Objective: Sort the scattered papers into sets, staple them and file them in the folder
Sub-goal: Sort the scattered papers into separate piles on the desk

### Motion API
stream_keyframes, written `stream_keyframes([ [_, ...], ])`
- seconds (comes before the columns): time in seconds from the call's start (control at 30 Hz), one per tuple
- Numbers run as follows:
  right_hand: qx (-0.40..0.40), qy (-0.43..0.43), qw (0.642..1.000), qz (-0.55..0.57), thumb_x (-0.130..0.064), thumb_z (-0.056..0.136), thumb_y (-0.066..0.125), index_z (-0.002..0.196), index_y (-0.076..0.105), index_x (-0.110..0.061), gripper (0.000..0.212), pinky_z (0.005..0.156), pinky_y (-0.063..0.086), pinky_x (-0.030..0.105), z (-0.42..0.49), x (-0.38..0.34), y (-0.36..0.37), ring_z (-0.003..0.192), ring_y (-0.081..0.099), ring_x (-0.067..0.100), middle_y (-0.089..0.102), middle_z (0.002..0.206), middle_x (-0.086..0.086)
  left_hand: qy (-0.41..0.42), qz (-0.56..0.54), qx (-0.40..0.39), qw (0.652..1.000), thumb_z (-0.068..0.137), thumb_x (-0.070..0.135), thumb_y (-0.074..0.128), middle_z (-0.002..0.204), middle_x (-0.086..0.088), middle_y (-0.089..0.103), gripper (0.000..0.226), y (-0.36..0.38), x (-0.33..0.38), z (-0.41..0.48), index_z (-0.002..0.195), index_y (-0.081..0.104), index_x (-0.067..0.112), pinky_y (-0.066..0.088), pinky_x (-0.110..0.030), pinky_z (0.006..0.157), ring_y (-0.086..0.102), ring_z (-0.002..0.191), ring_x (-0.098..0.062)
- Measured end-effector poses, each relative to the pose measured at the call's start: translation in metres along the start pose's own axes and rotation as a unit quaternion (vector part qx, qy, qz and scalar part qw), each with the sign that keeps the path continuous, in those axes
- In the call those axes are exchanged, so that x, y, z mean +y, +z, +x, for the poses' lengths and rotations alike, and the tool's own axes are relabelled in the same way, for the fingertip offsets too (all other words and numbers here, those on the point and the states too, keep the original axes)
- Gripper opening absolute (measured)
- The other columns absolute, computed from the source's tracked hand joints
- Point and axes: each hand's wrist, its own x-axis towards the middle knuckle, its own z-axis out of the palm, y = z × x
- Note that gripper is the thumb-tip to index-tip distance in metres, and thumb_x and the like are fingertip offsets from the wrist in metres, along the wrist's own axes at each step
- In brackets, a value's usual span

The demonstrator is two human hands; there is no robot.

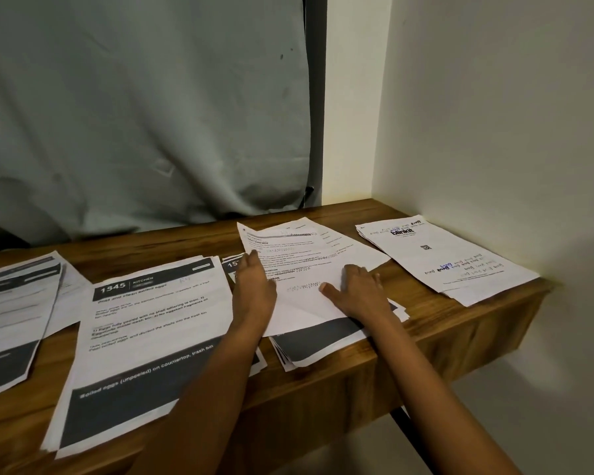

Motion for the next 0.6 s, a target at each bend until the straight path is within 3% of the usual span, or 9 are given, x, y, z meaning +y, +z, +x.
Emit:
stream_keyframes([
  [0.17,0.032,-0.005,0.999,0.042,-0.053,0.09,0.052,0.144,0.032,-0.011,0.071,0.118,0.013,0.047,-0.005,-0.001,-0.002,0.139,0.032,0.023,0.037,0.15,0.007,0.03,0.037,0.0,0.999,0.091,0.012,0.062,0.149,-0.011,0.039,0.054,-0.001,0.0,-0.005,0.142,0.043,0.011,0.046,-0.039,0.103,0.043,0.132,-0.03],
  [0.43,0.076,0.036,0.988,0.129,-0.033,0.085,0.07,0.137,0.043,-0.012,0.062,0.112,0.032,0.049,-0.009,-0.009,-0.009,0.131,0.042,0.028,0.047,0.141,0.01,0.021,-0.022,0.003,1.0,0.092,0.009,0.059,0.148,-0.011,0.039,0.049,-0.007,0.006,-0.009,0.139,0.047,0.009,0.048,-0.041,0.102,0.045,0.131,-0.031],
  [0.6,0.121,0.081,0.972,0.183,-0.017,0.086,0.067,0.131,0.048,-0.011,0.05,0.103,0.042,0.043,-0.01,-0.008,-0.01,0.122,0.047,0.031,0.055,0.129,0.013,0.02,-0.025,0.009,0.999,0.09,0.003,0.06,0.148,-0.011,0.04,0.044,-0.009,0.008,-0.011,0.134,0.053,0.006,0.047,-0.034,0.098,0.048,0.127,-0.031],
])
